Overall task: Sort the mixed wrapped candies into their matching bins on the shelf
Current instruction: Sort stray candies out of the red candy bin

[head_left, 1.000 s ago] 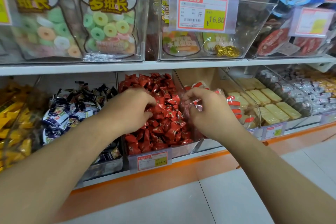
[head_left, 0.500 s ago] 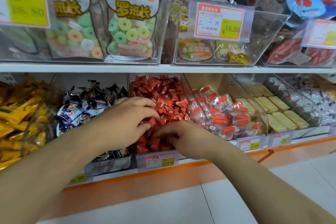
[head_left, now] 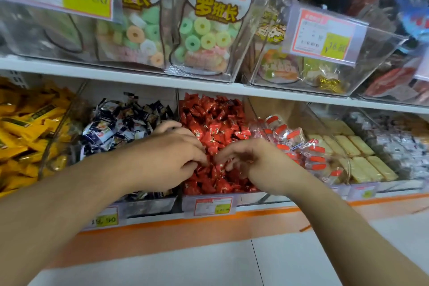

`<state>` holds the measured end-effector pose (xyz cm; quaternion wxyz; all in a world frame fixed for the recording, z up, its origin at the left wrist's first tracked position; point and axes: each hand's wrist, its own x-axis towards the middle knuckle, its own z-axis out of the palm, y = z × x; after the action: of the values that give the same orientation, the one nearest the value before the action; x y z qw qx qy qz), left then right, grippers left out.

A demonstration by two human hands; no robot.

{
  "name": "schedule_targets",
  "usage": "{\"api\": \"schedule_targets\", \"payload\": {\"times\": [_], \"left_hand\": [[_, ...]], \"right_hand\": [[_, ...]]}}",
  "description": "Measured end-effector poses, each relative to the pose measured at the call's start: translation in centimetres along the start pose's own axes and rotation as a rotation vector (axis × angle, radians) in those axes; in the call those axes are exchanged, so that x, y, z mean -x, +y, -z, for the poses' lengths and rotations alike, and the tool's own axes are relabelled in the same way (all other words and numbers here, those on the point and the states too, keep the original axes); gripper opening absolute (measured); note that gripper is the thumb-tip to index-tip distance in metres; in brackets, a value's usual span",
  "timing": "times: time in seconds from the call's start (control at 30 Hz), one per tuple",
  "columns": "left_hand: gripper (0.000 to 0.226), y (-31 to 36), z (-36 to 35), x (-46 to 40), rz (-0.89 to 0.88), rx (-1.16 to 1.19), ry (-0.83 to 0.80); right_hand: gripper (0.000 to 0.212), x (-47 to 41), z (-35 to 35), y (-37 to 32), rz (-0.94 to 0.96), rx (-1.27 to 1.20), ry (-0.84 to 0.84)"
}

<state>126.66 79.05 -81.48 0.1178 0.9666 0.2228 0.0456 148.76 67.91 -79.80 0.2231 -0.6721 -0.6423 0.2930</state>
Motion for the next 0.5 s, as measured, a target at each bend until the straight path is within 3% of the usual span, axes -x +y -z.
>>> {"api": "schedule_targets", "payload": {"times": [0.2, 0.33, 0.5], "left_hand": [[0.031, -0.3, 0.2, 0.2, -0.002, 0.022, 0.017], [0.03, -0.3, 0.0, 0.3, 0.0, 0.03, 0.03], [0.032, -0.1, 0.0, 0.3, 0.008, 0.032, 0.026]], "right_hand": [[0.062, 0.0, -0.7, 0.3, -0.089, -0.273, -0.202], [0.063, -0.5, -1.4, 1.0, -0.149, -0.214, -0.269], [0.053, -1.1, -1.4, 1.2, -0.147, 0.065, -0.206]]}}
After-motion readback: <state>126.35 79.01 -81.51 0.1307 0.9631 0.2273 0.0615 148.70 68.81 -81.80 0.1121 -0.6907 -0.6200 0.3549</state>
